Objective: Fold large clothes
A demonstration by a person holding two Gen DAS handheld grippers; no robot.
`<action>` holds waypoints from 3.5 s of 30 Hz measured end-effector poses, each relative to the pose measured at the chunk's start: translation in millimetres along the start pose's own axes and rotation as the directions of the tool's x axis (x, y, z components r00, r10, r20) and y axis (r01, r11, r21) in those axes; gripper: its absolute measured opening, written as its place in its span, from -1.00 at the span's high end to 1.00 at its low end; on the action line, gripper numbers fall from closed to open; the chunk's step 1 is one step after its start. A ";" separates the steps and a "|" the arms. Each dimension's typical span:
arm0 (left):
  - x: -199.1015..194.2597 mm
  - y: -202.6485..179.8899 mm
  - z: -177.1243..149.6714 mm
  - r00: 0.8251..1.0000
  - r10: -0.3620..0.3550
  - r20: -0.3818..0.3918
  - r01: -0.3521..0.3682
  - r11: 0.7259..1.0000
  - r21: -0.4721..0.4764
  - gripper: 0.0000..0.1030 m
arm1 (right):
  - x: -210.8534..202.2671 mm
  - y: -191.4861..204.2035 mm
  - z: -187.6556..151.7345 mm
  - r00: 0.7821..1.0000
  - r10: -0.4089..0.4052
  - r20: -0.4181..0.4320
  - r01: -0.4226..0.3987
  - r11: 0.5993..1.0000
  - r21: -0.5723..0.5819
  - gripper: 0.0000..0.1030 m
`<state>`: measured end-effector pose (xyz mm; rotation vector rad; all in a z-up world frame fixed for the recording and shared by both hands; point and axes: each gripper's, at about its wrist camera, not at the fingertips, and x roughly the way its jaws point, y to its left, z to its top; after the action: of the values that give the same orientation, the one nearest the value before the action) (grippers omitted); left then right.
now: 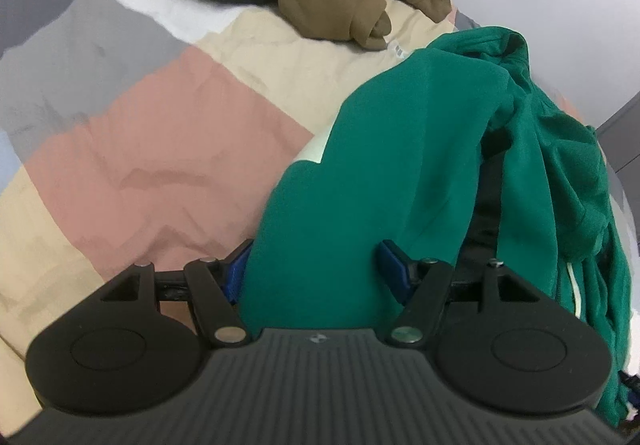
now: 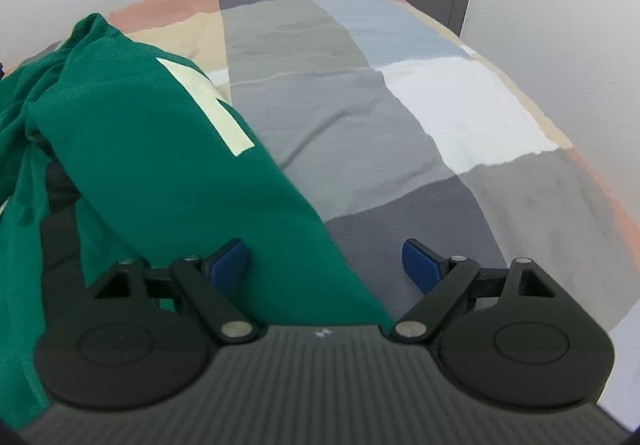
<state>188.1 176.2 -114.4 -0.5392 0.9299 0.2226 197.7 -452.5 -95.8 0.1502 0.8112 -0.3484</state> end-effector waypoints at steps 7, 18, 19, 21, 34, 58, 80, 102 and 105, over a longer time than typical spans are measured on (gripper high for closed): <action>4.8 2.5 -3.1 0.998 -0.053 -0.023 0.052 0.997 -0.053 -0.15 | 12.5 -5.3 -7.8 0.980 0.156 -0.124 -0.148 0.986 0.075 -0.74; -11.5 1.9 -4.3 0.996 -0.063 0.068 0.070 0.991 -0.111 0.76 | -20.1 34.1 -9.4 0.987 0.136 -0.088 -0.149 0.978 -0.149 0.64; -16.4 4.7 -2.4 0.994 -0.058 0.096 0.070 0.990 -0.119 0.77 | -25.6 35.9 -8.7 0.989 0.130 -0.075 -0.140 0.977 -0.158 0.68; -25.8 8.4 2.9 0.988 -0.042 0.148 0.060 0.991 -0.123 0.78 | -36.2 40.2 -3.9 0.995 0.096 -0.027 -0.099 0.971 -0.219 0.70; -55.5 26.3 58.0 0.868 0.164 0.468 -0.111 0.984 -0.138 0.78 | -64.0 -37.9 102.8 0.930 -0.129 0.343 0.186 0.973 -0.139 0.73; -22.9 34.0 61.8 0.870 0.302 0.390 -0.304 0.951 -0.056 -0.11 | 3.5 -67.8 55.2 0.973 -0.028 0.227 0.031 0.999 -0.009 -0.44; -58.5 -79.4 -58.3 0.966 -0.200 0.162 0.165 0.965 0.206 -0.20 | -122.2 107.1 -6.5 0.894 0.424 0.142 -0.412 0.905 -0.112 -0.47; -28.4 -121.0 -91.2 0.974 -0.224 0.042 0.189 0.895 0.404 -0.27 | -70.1 92.1 -37.0 0.942 0.333 0.026 -0.332 0.942 -0.042 -0.50; -19.5 -129.8 -100.2 0.987 -0.152 0.056 0.110 0.884 0.454 -0.27 | -72.2 105.3 -41.8 0.947 0.319 0.028 -0.312 0.939 -0.141 -0.52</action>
<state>159.3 14.1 -102.0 -0.1579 0.8176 -0.0939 161.2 -325.5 -71.7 0.1418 0.7437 0.0069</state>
